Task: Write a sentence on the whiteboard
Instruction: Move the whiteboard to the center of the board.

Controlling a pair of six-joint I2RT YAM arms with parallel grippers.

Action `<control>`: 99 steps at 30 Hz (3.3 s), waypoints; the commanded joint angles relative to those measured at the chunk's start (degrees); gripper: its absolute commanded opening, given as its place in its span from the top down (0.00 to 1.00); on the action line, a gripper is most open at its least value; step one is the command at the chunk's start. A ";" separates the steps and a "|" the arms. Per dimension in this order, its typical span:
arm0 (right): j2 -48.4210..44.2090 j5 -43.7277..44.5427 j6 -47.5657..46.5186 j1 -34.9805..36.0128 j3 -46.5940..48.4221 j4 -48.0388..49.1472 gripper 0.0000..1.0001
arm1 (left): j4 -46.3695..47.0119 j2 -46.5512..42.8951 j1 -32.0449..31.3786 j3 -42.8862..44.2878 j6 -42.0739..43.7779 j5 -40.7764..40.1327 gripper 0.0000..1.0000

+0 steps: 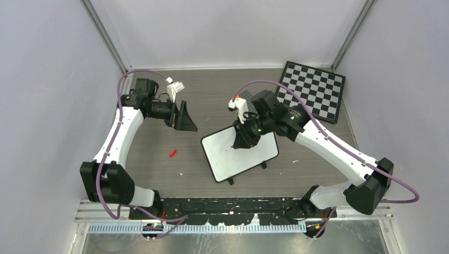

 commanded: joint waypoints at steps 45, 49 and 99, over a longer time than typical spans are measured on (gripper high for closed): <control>-14.01 7.71 7.21 -25.22 5.98 -0.51 1.00 | -4.52 5.88 -62.93 2.85 56.28 -44.97 0.41; -14.80 9.45 7.65 -27.08 5.15 -0.50 1.00 | -1.63 13.50 -67.07 1.31 57.83 -46.91 0.43; -8.90 6.20 8.65 -27.29 6.07 -1.20 1.00 | -3.88 28.23 -42.30 2.88 93.56 -57.24 0.98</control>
